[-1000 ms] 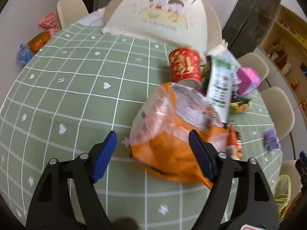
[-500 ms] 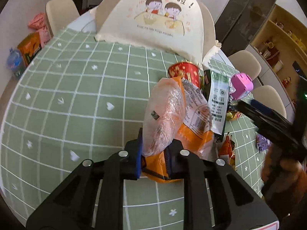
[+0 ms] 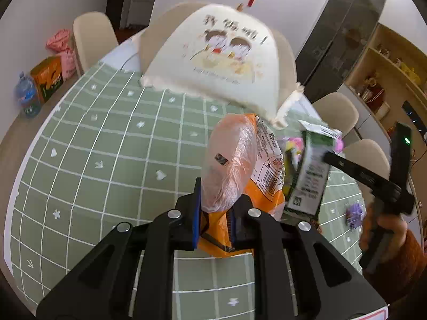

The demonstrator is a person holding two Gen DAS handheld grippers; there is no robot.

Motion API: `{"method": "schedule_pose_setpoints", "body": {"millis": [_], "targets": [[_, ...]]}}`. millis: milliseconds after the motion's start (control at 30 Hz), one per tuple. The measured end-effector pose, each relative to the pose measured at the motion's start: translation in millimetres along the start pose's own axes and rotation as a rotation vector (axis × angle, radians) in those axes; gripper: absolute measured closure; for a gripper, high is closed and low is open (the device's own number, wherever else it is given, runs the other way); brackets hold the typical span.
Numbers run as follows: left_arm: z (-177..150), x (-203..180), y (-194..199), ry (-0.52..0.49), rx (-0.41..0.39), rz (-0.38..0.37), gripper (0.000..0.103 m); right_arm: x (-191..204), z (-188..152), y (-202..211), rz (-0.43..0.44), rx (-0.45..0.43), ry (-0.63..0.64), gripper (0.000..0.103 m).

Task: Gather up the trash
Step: 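Carry the orange snack bag and green milk carton over the yellow trash bag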

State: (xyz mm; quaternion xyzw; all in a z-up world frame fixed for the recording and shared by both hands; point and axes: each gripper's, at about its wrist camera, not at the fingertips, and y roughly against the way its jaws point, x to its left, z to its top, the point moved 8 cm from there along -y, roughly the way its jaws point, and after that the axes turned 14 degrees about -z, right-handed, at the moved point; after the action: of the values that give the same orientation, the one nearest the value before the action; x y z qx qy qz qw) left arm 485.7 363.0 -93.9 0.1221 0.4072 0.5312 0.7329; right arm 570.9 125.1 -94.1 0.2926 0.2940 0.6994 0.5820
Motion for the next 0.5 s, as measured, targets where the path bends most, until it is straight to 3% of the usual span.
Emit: {"method": "schedule_pose_setpoints", "body": {"millis": [233,500], "targets": [[2,-77,32,-0.101,-0.086,-0.008,0.088,-57,-2,100,-0.033,-0.162,-0.015,0.077],[-27,-195,44,-0.236,-0.092,-0.068,0.088,-142,-46,205,-0.110,-0.276,-0.034,0.077]]}}
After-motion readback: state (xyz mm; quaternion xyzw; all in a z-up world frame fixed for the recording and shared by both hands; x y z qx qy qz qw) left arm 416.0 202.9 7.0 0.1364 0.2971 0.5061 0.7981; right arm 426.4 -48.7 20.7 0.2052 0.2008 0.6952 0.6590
